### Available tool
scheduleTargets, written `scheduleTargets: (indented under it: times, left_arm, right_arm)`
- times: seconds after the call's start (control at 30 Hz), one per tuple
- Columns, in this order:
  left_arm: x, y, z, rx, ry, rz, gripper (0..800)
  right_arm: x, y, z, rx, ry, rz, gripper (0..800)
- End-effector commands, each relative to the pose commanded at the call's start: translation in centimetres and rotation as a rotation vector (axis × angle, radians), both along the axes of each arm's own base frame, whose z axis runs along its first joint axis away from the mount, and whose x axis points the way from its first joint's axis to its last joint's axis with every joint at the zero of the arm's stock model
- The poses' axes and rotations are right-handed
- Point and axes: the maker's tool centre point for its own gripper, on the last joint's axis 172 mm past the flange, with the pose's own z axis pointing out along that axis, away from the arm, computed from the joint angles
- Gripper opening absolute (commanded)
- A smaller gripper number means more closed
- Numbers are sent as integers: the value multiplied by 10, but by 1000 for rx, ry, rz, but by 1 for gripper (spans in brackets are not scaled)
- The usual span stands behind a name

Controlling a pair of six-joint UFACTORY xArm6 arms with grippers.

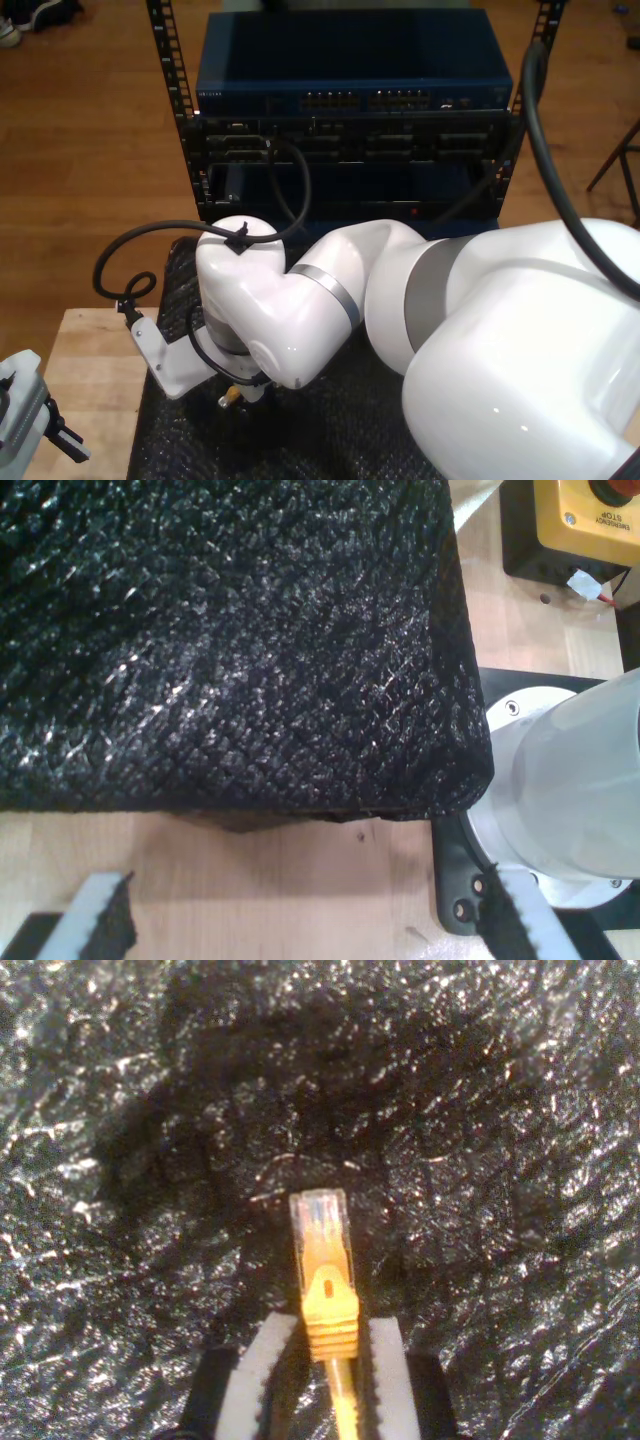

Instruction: Grab the cable and plug it in

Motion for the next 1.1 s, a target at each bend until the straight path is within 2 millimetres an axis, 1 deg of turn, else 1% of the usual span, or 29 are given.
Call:
scheduleTargets:
  times: [0.1,0.17,0.2,0.27,0.4,0.47,0.57,0.63,0.73,0.83,1.0,1.1]
  left_arm:
    - [0,0,0,0,0,0,800]
    - [0,0,0,1,-1,0,800]
    - [1,0,0,1,-1,-2,800]
    - [0,0,0,1,-1,0,800]
    - [0,0,0,1,-1,0,800]
    - [1,0,1,2,-2,-2,800]
    - [2,1,2,4,-4,-1,800]
    - [4,1,4,7,-10,-7,800]
    - [10,-7,7,-14,-24,-9,800]
    - [24,-11,17,-29,-59,5,800]
    - [36,-33,30,-77,-76,-19,800]
    - [43,-50,37,-100,-74,-20,800]
  right_arm:
    - [-1,0,0,-1,1,1,185]
    - [-1,0,-1,-2,2,2,168]
    - [-2,-2,-2,-5,4,2,153]
    - [-2,-1,-2,-3,3,2,51]
    - [-2,-1,-1,-2,3,0,8]
    - [-3,-2,-1,-3,6,-4,4]
    - [0,-3,9,11,-4,-12,4]
    - [7,-6,20,26,-13,-33,4]
    - [24,-19,42,50,-29,-98,3]
    - [36,-45,55,38,-13,-160,4]
    - [38,-73,81,57,38,-261,4]
    - [36,-92,90,63,74,-318,4]
